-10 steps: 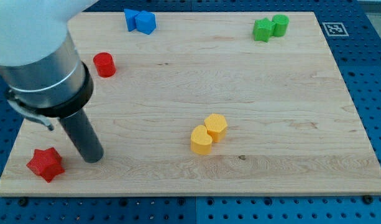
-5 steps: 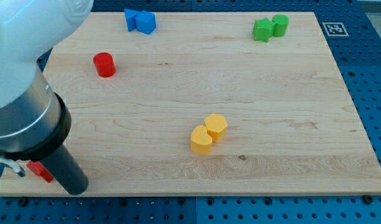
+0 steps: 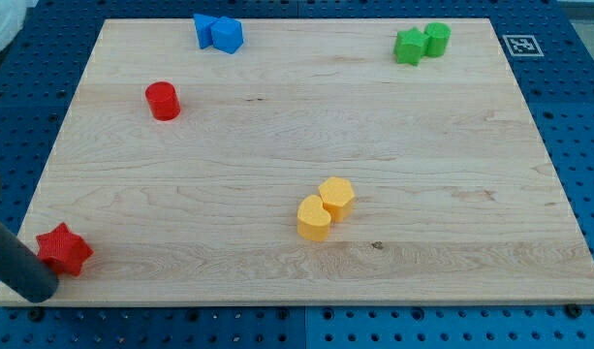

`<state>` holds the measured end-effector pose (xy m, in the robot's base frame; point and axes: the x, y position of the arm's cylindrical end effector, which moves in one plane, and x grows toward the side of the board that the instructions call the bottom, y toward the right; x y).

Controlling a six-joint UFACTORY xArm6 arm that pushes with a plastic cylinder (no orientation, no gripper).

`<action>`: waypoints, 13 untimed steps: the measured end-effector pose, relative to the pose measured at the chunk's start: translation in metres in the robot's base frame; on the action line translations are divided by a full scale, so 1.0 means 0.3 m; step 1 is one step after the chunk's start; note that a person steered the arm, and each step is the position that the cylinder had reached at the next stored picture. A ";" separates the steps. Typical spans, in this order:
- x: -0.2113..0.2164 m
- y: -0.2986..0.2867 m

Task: Move the red star to the bottom side of the red circle

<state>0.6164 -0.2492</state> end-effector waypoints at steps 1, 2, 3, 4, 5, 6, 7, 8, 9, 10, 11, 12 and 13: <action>-0.037 0.006; -0.067 0.002; -0.096 0.002; -0.154 0.002; -0.234 0.008; -0.325 0.027; -0.424 0.050; -0.519 0.071; -0.616 0.092; -0.709 0.110; -0.747 0.118; -0.747 0.082; -0.699 -0.005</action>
<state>0.4066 -0.2506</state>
